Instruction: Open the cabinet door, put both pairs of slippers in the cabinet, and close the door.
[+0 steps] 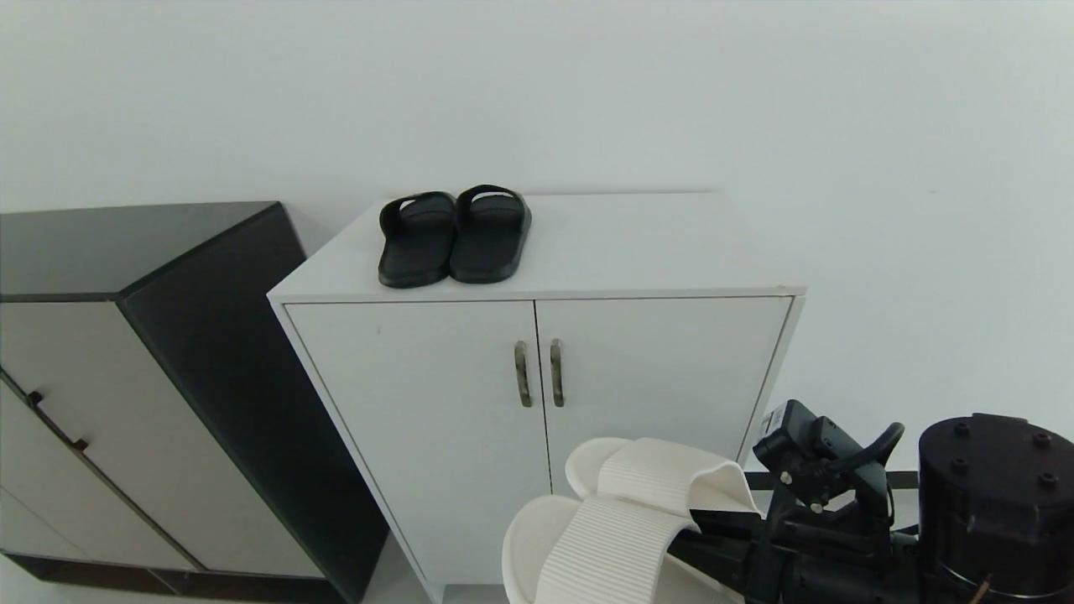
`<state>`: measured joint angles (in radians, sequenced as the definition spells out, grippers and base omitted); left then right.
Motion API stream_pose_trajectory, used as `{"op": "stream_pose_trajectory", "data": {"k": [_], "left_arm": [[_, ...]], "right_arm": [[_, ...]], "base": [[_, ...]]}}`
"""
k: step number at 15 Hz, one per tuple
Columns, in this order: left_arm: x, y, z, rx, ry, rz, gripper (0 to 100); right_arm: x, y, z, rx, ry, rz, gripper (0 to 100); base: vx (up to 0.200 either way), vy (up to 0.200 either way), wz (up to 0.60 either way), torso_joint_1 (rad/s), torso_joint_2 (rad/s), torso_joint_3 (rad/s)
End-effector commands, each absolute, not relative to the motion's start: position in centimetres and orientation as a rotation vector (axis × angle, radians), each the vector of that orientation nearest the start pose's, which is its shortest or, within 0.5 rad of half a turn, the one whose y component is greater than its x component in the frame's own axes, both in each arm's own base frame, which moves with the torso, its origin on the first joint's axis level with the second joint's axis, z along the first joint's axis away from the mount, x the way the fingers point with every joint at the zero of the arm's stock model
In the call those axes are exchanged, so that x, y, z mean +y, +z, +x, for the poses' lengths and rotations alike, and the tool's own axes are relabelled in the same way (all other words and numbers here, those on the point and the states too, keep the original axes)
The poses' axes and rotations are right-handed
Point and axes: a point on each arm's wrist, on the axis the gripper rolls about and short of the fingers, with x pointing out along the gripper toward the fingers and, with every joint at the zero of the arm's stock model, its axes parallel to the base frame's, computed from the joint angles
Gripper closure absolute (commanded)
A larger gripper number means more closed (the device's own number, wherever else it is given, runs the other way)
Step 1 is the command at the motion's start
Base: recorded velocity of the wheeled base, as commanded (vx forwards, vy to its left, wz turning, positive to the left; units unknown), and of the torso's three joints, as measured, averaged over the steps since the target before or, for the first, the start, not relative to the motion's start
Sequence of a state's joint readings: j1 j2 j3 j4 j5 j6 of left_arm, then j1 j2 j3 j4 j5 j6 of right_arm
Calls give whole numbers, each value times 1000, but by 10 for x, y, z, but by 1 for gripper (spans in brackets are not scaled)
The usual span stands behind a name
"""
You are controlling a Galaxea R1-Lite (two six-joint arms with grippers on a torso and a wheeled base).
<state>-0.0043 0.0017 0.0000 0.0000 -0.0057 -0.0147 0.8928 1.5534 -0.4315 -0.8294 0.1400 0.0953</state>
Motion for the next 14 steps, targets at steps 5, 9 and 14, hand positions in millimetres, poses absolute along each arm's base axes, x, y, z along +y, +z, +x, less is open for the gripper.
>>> {"op": "stream_pose_trajectory", "data": {"k": [5,9,14], "left_arm": [[0,76,-23,2,-11,-15,100],[0,76,-23,2,-11,-15,100],[0,76,-23,2,-11,-15,100]], "right_arm": [[186,143,146,341,1013,-29,100],[186,142,146,344,1013,-30,100],[186,141,145,353,1032,-30,100]], "base": [[0,0,0,-174,489,312],[0,0,0,-146,474,317],[0,0,0,-107,451,345]]}}
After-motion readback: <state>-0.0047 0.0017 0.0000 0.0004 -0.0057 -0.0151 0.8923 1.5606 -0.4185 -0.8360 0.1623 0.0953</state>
